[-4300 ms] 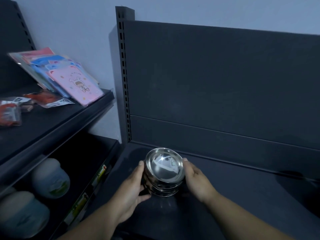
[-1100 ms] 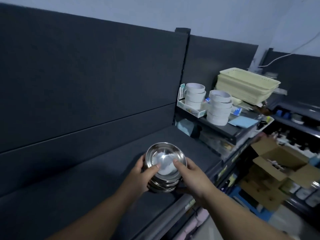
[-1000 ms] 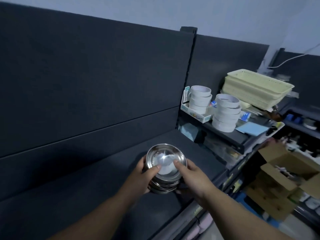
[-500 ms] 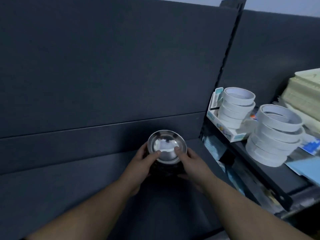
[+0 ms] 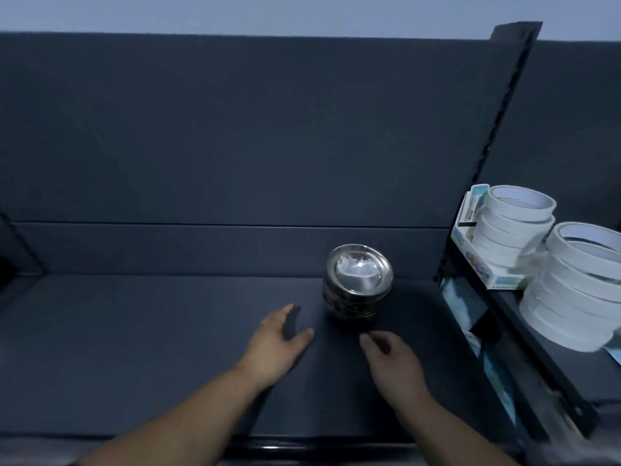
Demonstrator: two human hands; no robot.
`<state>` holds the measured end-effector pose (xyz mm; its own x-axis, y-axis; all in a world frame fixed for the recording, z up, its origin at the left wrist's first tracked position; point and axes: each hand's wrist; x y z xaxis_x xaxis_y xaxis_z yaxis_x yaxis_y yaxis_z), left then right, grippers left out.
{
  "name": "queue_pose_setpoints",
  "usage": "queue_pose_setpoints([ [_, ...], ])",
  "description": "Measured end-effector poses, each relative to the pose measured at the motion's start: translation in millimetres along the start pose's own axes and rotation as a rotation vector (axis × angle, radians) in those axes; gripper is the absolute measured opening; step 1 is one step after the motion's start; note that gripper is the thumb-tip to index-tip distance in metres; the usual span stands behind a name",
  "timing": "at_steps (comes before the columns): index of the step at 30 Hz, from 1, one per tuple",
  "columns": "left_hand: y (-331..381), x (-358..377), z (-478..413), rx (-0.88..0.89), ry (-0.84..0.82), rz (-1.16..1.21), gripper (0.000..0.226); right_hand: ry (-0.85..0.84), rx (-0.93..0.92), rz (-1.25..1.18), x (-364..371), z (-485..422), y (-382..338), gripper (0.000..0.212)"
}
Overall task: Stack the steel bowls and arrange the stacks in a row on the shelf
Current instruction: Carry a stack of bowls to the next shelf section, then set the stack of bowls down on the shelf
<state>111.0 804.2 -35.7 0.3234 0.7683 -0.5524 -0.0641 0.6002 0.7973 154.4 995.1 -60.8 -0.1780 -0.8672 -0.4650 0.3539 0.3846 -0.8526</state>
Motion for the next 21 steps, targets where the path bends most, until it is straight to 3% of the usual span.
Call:
queue_pose_setpoints([
  [5,-56,-59,54,-0.012,0.047,-0.319,0.074,-0.217,-0.159,0.309,56,38,-30,0.043],
  [10,-145,-150,140,-0.114,0.185,-0.552,0.075,-0.400,-0.339,0.558,159,103,-82,0.057],
  [21,-341,-342,354,-0.508,0.391,-0.619,0.075,-0.691,-0.693,0.819,426,265,-185,0.066],
])
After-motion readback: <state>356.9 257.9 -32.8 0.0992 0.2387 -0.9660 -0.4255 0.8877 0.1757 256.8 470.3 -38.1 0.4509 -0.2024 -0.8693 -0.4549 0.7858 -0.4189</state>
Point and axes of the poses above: each hand's wrist, its own z-axis away from the middle knuckle, its own x-axis out of the palm, y = z × x, and after that the axes turned 6 degrees about -y, right-handed
